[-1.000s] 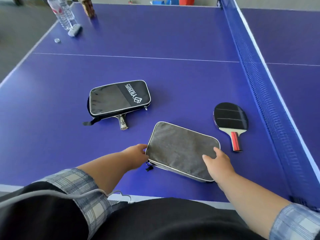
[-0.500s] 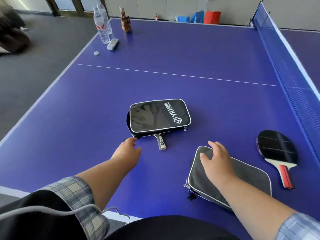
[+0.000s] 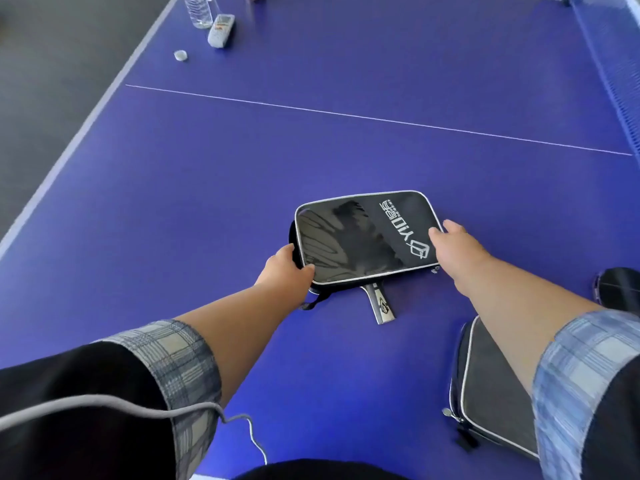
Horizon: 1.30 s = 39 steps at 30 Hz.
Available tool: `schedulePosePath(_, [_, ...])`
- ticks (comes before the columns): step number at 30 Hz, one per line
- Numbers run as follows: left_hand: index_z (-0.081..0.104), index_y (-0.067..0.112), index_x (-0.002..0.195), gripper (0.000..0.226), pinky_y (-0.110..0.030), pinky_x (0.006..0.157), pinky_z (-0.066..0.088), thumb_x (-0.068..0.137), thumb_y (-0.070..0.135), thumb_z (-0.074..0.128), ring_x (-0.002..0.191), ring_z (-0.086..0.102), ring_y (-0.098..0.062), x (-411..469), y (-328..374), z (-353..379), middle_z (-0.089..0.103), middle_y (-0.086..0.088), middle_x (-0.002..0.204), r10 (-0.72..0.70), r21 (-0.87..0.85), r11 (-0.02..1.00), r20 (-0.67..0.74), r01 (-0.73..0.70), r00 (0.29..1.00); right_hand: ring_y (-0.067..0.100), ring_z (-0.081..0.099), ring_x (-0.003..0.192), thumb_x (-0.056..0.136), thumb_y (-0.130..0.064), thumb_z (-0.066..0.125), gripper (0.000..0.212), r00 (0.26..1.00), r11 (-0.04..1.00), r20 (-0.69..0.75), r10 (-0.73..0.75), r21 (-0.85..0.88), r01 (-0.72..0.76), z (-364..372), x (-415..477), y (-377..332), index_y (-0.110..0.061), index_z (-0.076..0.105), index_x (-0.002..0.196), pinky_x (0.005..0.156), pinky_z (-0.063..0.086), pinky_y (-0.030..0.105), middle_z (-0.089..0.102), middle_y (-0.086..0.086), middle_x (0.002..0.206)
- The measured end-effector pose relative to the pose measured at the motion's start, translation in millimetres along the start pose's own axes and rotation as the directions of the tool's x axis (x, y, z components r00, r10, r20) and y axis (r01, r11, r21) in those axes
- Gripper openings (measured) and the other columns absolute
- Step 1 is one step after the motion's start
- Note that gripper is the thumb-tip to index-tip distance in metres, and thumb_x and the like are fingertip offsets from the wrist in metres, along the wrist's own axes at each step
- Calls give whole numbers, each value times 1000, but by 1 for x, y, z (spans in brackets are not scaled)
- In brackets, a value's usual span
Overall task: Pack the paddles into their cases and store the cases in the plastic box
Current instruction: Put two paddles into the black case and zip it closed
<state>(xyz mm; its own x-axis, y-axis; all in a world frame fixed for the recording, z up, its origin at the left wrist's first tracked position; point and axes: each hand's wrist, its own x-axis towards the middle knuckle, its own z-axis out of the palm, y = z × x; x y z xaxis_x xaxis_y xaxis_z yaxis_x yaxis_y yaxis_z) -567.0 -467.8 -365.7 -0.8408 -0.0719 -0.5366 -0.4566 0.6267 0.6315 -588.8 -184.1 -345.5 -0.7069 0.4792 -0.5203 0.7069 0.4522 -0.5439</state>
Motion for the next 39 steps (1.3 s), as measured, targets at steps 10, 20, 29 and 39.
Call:
schedulePosePath(10, [56,32,94,39,-32,44,47,73,8,33,54,51,-26,7,-1,-18,64,-4,79,-11,-130,991,29,14,1000,22,68,84,91,-22,55,16,997,962,39,63,265,-71,10,-14,12,-23,70,93,73,54,38,73,0,96])
schedulePosePath(20, [52,34,125,58,-28,57,46,77,8,32,79,61,-15,-39,-10,-55,63,9,95,-64,-61,997,-136,56,989,27,74,98,96,-4,55,27,861,749,508,-8,574,-331,23,-124,60,-12,63,120,90,58,46,78,8,108])
schedulePosePath(29, [-1,34,157,93,-50,115,31,88,40,62,146,22,-28,-123,-34,4,16,2,162,-164,-92,986,-392,138,905,24,71,91,96,3,56,23,753,590,657,-22,617,-521,40,-189,112,-8,65,115,80,55,35,78,10,103])
schedulePosePath(39, [59,15,118,30,-40,68,59,92,25,67,89,74,-30,-186,-63,43,73,-10,106,-340,-704,661,30,262,940,26,69,98,93,-8,67,21,730,599,681,-54,607,-523,61,-234,114,-11,67,114,76,59,36,76,13,113])
